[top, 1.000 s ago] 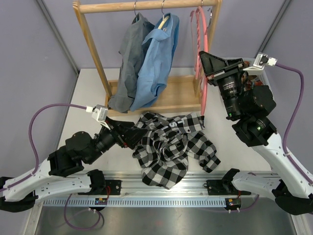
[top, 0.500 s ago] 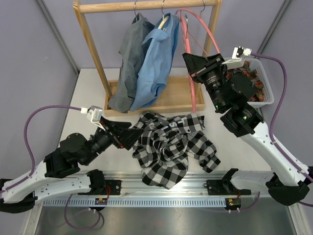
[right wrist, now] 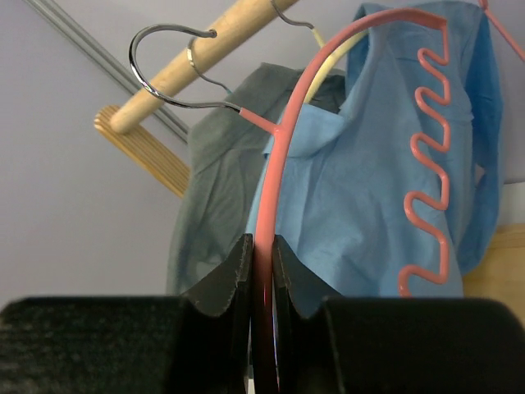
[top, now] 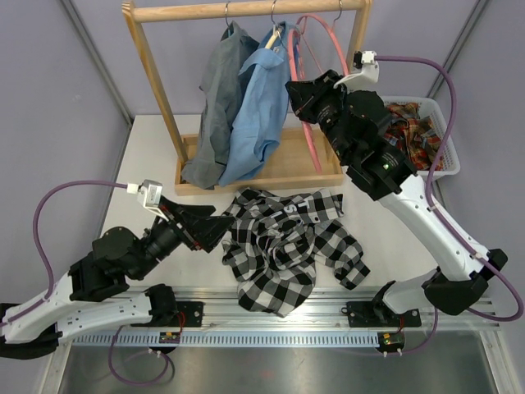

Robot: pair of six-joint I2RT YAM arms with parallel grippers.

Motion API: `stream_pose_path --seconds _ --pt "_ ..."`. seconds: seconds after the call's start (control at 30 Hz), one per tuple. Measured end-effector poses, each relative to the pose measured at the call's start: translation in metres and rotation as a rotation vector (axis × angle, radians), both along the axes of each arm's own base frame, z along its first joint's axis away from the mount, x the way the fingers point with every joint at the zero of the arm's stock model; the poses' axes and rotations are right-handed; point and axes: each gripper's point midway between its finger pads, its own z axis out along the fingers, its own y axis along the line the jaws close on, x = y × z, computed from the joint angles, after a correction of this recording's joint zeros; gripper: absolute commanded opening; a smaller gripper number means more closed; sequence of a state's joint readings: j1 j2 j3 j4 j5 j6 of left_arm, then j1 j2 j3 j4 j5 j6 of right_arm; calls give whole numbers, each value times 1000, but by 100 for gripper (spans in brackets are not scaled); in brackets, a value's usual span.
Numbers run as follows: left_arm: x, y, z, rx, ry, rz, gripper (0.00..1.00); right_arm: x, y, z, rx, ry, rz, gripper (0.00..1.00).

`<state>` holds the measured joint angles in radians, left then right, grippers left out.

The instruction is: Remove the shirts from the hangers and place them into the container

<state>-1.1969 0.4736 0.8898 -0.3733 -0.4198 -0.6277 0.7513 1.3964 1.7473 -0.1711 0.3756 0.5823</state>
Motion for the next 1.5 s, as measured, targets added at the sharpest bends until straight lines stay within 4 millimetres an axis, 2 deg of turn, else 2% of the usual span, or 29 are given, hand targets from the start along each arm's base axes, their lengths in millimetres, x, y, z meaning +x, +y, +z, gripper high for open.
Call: stream_pose_path --seconds 0.17,0.47,0.57,0.97,1.33,1.5 --pt "0 0 0 -2 1 0 99 15 -12 -19 -58 46 -43 0" --pt "0 -1 -1 1 2 0 99 52 -59 -19 45 60 -108 0" --pt "1 -2 -2 8 5 0 99 58 -66 -16 109 69 -87 0" --pt "1 -3 -3 11 6 2 99 51 -37 4 277 50 128 0" --pt "1 2 -3 11 6 9 99 91 -16 12 285 50 145 0" --pt "1 4 -8 29 14 16 99 103 -11 14 282 51 141 0"
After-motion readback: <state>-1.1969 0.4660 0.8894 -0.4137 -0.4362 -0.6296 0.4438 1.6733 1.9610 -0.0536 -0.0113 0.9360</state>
